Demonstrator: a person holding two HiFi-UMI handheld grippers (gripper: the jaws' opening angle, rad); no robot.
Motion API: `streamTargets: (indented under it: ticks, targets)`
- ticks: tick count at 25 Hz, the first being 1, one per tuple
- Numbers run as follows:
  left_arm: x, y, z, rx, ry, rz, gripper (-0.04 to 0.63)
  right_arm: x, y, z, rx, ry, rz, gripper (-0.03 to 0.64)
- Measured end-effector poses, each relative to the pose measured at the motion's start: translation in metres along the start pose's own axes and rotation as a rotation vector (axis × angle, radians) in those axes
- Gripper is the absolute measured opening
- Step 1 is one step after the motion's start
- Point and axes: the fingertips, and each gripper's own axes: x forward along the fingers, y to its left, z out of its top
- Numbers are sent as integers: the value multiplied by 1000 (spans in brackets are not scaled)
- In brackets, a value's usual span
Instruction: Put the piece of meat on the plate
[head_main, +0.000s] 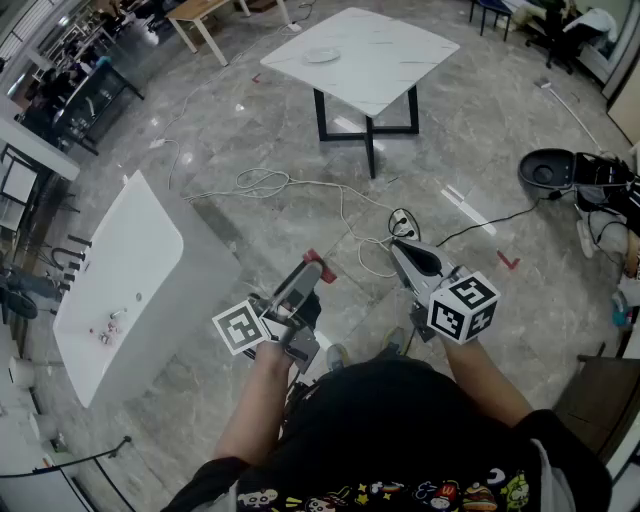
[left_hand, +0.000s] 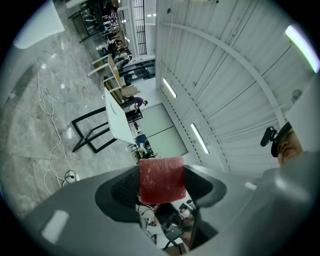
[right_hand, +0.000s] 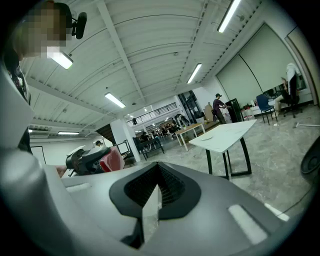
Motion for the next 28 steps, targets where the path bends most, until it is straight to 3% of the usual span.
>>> streamTargets:
  ticks: [8,16,20,28]
  targets:
    - [10,16,-4,-22,-22,13,387,14,-6,13,-75,-35,16,20]
    - [19,12,-7,9,0,28,387,5,-7,16,-77,-64,46,21]
    - [16,13,-5,-18,-4,58,387,5,-8,13,-54,-37,44,23]
    - [68,58,13,-64,11,66,387,37,-69,16,-33,2,17,23]
